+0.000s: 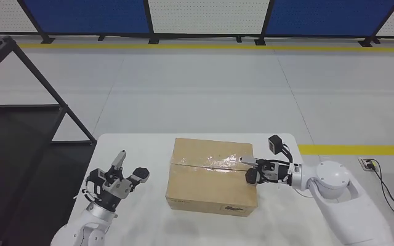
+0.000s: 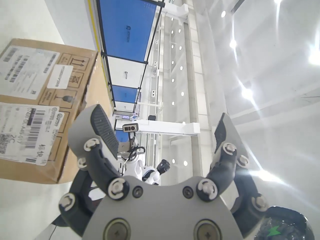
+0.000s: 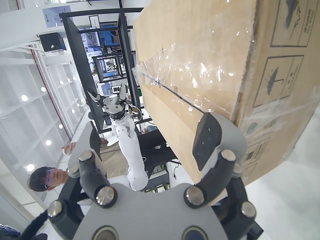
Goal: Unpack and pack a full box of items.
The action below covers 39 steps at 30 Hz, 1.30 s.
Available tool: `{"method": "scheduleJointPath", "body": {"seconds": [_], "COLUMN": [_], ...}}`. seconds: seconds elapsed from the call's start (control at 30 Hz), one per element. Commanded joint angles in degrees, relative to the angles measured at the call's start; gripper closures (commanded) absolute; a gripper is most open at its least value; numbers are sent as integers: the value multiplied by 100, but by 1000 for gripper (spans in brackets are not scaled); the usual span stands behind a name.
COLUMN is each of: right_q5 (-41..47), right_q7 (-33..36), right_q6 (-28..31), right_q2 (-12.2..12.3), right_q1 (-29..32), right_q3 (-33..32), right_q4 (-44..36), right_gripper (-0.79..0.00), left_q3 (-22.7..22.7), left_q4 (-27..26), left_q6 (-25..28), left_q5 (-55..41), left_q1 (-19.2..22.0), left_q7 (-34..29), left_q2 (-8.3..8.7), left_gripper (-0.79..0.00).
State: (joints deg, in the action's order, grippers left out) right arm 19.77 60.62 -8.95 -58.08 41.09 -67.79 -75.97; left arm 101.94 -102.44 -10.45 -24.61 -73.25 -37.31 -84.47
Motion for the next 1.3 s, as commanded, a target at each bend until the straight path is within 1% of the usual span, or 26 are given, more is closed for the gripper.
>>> {"method": "scheduleJointPath", "body": {"seconds": [0.0,0.13,0.17,0.27,0.33,0.4,0.67,0.73,0.83,1.07,1.27], "right_q5": [-17,-39,-44,-46,-41,-30,-24,-37,-77,-90,-71], "right_q7": [15,44,48,54,50,49,42,50,77,102,97], "right_q6": [-2,-13,-14,2,13,21,93,81,67,70,82], "right_q2": [4,4,3,-2,-5,-8,-7,-6,-7,1,12], "right_q1": [-2,-18,-22,-29,-31,-33,-24,-36,-77,-97,-51], "right_q3": [-1,28,40,75,89,100,108,113,139,127,100], "right_q4": [-11,-22,-26,-21,-11,-4,7,17,21,38,35], "right_gripper": [-785,-785,-785,-785,-785,-785,-785,-785,-785,-785,-785], "left_q3": [24,-62,-102,-264,-392,-427,-427,-476,-567,-839,-1055], "left_q4": [40,186,232,417,562,695,695,718,931,1580,1904], "left_q6": [-311,-539,-528,-267,-20,56,56,201,64,66,213], "left_q5": [-54,65,128,384,572,584,584,686,573,968,1309], "left_q1": [141,442,527,720,815,838,838,822,1041,1610,1849], "left_q7": [-192,-223,-218,-231,-368,-362,-362,-132,-192,-766,-1219], "left_q2": [45,109,123,159,186,197,197,198,221,331,420], "left_gripper": [-785,-785,-785,-785,-785,-785,-785,-785,-785,-785,-785]}}
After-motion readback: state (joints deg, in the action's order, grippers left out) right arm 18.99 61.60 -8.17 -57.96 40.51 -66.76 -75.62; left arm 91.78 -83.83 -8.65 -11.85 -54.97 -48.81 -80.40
